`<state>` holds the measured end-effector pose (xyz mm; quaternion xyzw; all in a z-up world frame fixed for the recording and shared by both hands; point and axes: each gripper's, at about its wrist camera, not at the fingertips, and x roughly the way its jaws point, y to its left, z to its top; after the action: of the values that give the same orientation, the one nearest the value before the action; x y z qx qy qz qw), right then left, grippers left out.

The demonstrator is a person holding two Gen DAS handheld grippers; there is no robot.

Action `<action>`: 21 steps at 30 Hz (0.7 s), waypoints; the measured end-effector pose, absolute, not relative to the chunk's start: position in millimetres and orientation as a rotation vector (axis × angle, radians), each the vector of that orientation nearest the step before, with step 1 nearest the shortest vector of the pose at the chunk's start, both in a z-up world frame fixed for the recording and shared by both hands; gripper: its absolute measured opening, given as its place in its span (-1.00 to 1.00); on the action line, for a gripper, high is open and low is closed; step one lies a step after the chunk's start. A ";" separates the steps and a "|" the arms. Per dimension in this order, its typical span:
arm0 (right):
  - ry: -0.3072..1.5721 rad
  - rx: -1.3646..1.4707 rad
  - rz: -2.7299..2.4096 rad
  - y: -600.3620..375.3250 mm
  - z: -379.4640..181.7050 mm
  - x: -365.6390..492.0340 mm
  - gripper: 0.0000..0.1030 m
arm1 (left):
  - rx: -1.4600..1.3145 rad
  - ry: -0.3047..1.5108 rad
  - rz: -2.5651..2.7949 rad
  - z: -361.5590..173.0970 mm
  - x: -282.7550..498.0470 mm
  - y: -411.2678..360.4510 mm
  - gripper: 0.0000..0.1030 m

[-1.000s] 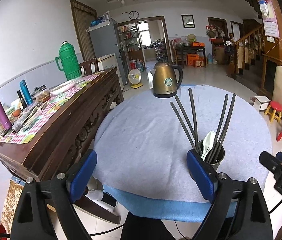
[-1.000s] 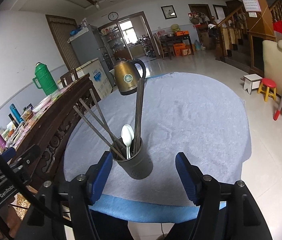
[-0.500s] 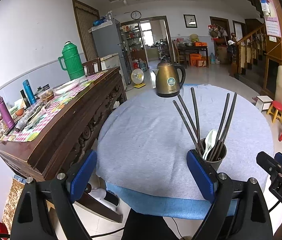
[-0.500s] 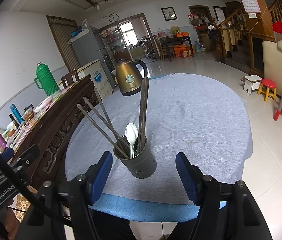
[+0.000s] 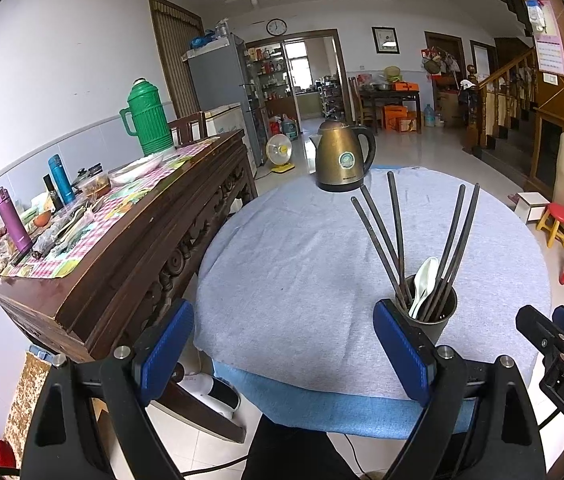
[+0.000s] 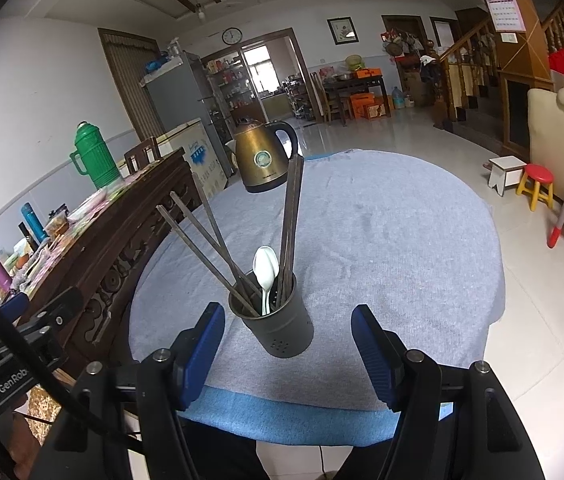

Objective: Organize utensils

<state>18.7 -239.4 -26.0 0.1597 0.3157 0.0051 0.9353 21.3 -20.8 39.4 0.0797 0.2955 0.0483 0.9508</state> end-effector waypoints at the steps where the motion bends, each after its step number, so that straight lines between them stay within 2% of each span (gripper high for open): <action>1: 0.643 0.325 0.010 -239.9 -25.7 18.6 0.35 | 0.162 0.601 0.098 39.4 21.3 -20.8 0.77; 21: 0.635 0.298 0.010 -238.0 -25.3 14.8 0.35 | 0.155 0.614 0.100 32.8 23.2 -19.4 0.77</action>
<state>14.8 -238.0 -25.3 0.1458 0.3109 0.0050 0.9392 23.2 -19.4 32.8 0.0762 0.3018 0.0492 0.9490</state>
